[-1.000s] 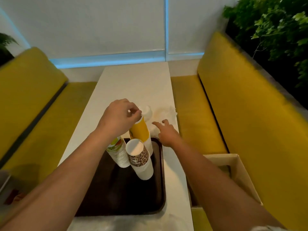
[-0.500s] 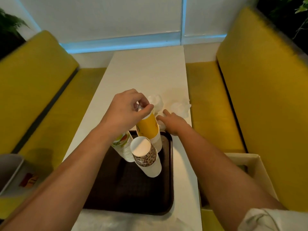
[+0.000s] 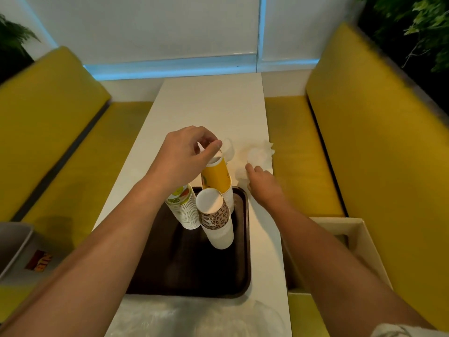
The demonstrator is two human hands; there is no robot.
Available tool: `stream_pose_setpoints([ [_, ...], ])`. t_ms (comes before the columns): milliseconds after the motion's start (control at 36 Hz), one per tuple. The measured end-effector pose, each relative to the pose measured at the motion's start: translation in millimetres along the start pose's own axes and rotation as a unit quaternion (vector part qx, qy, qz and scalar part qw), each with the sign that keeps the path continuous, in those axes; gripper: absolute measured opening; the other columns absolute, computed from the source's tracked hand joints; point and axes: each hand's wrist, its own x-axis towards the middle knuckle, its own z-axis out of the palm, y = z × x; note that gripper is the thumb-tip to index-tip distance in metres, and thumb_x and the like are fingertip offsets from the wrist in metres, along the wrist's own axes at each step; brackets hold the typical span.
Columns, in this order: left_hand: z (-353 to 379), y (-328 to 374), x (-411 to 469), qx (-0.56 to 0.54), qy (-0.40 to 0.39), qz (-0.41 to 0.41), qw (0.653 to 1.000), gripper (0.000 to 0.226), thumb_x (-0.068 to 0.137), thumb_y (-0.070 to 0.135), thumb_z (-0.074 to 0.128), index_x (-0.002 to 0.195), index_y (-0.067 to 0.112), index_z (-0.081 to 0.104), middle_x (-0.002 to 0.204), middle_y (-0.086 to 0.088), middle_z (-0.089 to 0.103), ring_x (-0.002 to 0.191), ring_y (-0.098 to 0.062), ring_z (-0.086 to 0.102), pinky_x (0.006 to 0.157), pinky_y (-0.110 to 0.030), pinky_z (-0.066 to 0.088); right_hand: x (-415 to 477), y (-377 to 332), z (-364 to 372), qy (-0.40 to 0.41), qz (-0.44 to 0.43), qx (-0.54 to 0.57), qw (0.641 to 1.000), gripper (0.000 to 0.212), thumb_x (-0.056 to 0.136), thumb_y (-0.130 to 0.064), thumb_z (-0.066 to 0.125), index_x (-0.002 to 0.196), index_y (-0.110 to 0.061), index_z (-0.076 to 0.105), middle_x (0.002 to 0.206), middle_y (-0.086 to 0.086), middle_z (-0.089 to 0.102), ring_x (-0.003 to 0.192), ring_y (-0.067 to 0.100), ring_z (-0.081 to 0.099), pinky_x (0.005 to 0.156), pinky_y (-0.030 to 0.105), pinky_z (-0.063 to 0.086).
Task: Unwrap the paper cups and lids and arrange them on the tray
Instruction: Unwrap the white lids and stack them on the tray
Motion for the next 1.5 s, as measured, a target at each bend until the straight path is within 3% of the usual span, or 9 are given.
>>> stream_pose_setpoints([
  [278, -25.5, 9.6, -57.6, -0.119, 0.152, -0.002, 0.981, 0.020, 0.105, 0.033, 0.060, 0.116, 0.021, 0.071, 0.098, 0.009, 0.070, 0.080, -0.002, 0.060, 0.065, -0.008, 0.042, -78.2, -29.7, -64.8, 0.132, 0.226, 0.307, 0.915, 0.042, 0.100, -0.015, 0.056, 0.141, -0.012, 0.048, 0.116, 0.016, 0.068, 0.100, 0.037, 0.068, 0.078, 0.043, 0.058],
  [500, -38.1, 29.1, -155.1, -0.281, 0.102, -0.056, 0.953, 0.027, 0.108, 0.044, 0.048, 0.121, 0.027, 0.063, 0.086, 0.005, 0.072, 0.074, -0.006, 0.063, 0.065, -0.019, 0.050, -196.1, -85.8, -124.7, 0.282, 0.187, 0.357, 0.870, 0.042, 0.096, -0.010, 0.063, 0.136, -0.019, 0.052, 0.115, -0.006, 0.054, 0.103, 0.015, 0.056, 0.085, 0.036, 0.055],
  [639, -35.6, 42.1, -205.3, -0.485, -0.119, -0.267, 0.824, 0.067, 0.084, 0.080, 0.046, 0.134, 0.036, 0.055, 0.105, -0.008, 0.078, 0.081, -0.025, 0.075, 0.060, -0.033, 0.053, -261.7, -135.2, -125.0, 0.320, -0.040, 0.261, 0.910, 0.043, 0.090, -0.009, 0.066, 0.133, -0.007, 0.055, 0.134, 0.007, 0.048, 0.123, 0.004, 0.041, 0.104, 0.007, 0.036],
  [722, -31.7, 40.5, -227.7, -0.575, -0.165, -0.344, 0.723, 0.054, 0.086, 0.069, 0.060, 0.125, 0.032, 0.065, 0.113, -0.010, 0.078, 0.095, -0.028, 0.077, 0.073, -0.038, 0.059, -284.8, -162.3, -114.8, 0.224, -0.111, 0.282, 0.926, 0.058, 0.086, 0.000, 0.074, 0.137, -0.019, 0.051, 0.148, 0.008, 0.040, 0.134, 0.019, 0.046, 0.110, 0.020, 0.043],
  [778, -29.7, 31.0, -239.2, -0.603, -0.152, -0.358, 0.697, 0.038, 0.093, 0.048, 0.069, 0.125, 0.027, 0.067, 0.120, -0.012, 0.075, 0.105, -0.027, 0.075, 0.078, -0.042, 0.060, -292.2, -175.6, -110.2, 0.177, -0.137, 0.274, 0.935, 0.059, 0.088, -0.002, 0.075, 0.140, -0.020, 0.053, 0.154, 0.006, 0.035, 0.138, 0.024, 0.045, 0.111, 0.031, 0.047],
  [944, -44.8, -5.3, -263.9, -0.615, -0.081, -0.340, 0.707, 0.034, 0.094, 0.013, 0.070, 0.127, 0.019, 0.066, 0.128, -0.014, 0.069, 0.117, -0.031, 0.068, 0.082, -0.043, 0.062, -298.7, -197.1, -115.6, 0.165, -0.063, 0.448, 0.876, 0.060, 0.086, -0.022, 0.074, 0.140, -0.024, 0.050, 0.143, 0.000, 0.047, 0.133, 0.017, 0.051, 0.106, 0.036, 0.051],
  [1028, -57.0, -14.5, -269.9, -0.605, -0.086, -0.324, 0.722, 0.033, 0.094, 0.006, 0.067, 0.123, 0.022, 0.065, 0.126, -0.011, 0.066, 0.116, -0.030, 0.065, 0.077, -0.040, 0.062, -297.3, -203.4, -119.9, 0.103, 0.000, 0.550, 0.829, 0.048, 0.093, -0.006, 0.068, 0.134, -0.029, 0.056, 0.127, -0.003, 0.062, 0.108, 0.008, 0.063, 0.092, 0.028, 0.055],
  [1222, -62.1, -29.3, -280.8, -0.576, -0.067, -0.313, 0.752, 0.044, 0.088, 0.021, 0.080, 0.129, 0.025, 0.064, 0.124, -0.007, 0.068, 0.115, -0.028, 0.066, 0.078, -0.041, 0.063, -289.3, -212.1, -122.5, 0.118, 0.028, 0.474, 0.872, 0.028, 0.097, -0.007, 0.070, 0.099, -0.034, 0.071, 0.101, -0.010, 0.072, 0.099, 0.009, 0.066, 0.084, 0.021, 0.055],
  [1500, -61.5, -46.4, -283.5, -0.530, -0.029, -0.318, 0.786, 0.079, 0.062, 0.042, 0.092, 0.134, 0.027, 0.063, 0.127, -0.004, 0.066, 0.118, -0.028, 0.064, 0.090, -0.050, 0.063, -275.8, -205.9, -121.3, 0.151, 0.105, 0.494, 0.850, 0.017, 0.099, -0.005, 0.068, 0.097, -0.021, 0.073, 0.086, 0.002, 0.075, 0.078, 0.018, 0.071, 0.073, 0.029, 0.062],
])
